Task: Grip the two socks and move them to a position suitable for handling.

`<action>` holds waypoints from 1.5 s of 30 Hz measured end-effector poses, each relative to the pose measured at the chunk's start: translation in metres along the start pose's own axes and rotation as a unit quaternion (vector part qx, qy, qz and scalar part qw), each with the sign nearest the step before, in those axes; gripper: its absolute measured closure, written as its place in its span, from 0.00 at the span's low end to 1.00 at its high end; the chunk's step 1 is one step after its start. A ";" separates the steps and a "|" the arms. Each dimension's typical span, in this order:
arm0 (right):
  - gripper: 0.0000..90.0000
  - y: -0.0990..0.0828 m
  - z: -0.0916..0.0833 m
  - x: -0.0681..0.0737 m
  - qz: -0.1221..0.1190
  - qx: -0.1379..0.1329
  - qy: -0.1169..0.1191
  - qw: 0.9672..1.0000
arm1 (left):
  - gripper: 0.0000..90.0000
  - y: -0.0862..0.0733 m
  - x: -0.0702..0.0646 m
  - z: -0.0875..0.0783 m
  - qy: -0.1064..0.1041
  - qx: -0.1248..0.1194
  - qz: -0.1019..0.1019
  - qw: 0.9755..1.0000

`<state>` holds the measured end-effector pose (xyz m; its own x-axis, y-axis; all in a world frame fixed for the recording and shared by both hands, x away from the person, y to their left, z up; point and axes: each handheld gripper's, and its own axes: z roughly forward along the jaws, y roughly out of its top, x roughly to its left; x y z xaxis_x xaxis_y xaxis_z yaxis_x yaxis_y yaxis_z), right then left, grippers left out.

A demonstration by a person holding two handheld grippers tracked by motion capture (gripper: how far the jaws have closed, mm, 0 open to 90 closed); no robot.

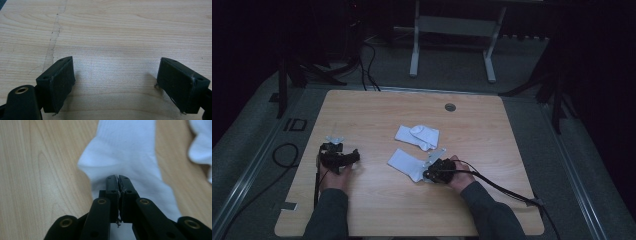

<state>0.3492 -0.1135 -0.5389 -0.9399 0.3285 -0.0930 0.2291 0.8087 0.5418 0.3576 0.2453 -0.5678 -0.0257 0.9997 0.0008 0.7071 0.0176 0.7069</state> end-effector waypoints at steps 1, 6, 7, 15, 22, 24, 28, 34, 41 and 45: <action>0.96 0.000 -0.003 -0.002 0.005 -0.007 -0.001 1.000 | 0.16 0.000 0.000 0.000 0.000 0.000 0.000 1.000; 0.96 -0.010 -0.021 -0.012 0.014 0.001 -0.037 0.999 | 0.16 0.000 0.000 0.000 0.000 0.000 0.000 1.000; 0.96 -0.013 -0.023 -0.015 0.018 0.002 -0.041 0.999 | 0.16 0.000 0.000 0.000 0.000 0.000 0.000 1.000; 0.99 -0.015 -0.032 -0.041 0.049 -0.011 -0.072 0.996 | 0.16 0.000 0.000 0.000 0.000 0.000 0.000 1.000; 1.00 0.009 -0.020 -0.060 0.059 -0.024 -0.086 0.994 | 0.16 0.000 0.000 0.000 0.000 0.000 0.000 1.000; 0.99 0.017 -0.013 -0.064 0.058 -0.022 -0.091 0.994 | 0.16 0.000 -0.001 0.000 0.000 -0.001 -0.002 1.000; 0.98 0.035 0.004 -0.078 0.071 -0.022 -0.107 0.991 | 0.16 0.000 -0.001 0.000 0.000 0.000 0.000 1.000; 0.97 0.050 0.023 -0.085 0.064 -0.007 -0.109 0.992 | 0.16 0.001 -0.001 0.001 -0.001 0.000 0.001 1.000; 0.79 0.063 0.029 -0.103 0.097 -0.024 -0.117 0.988 | 0.16 0.001 -0.001 0.001 -0.001 0.000 0.002 1.000; 0.69 0.073 0.034 -0.104 0.091 -0.021 -0.115 0.989 | 0.16 0.001 -0.001 0.001 -0.002 0.000 0.003 1.000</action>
<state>0.4720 -0.0719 -0.5186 -0.8007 0.5725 -0.1765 0.3731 0.7070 0.6008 0.3589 0.2443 -0.5677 -0.0195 0.9998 0.0019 0.7078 0.0124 0.7063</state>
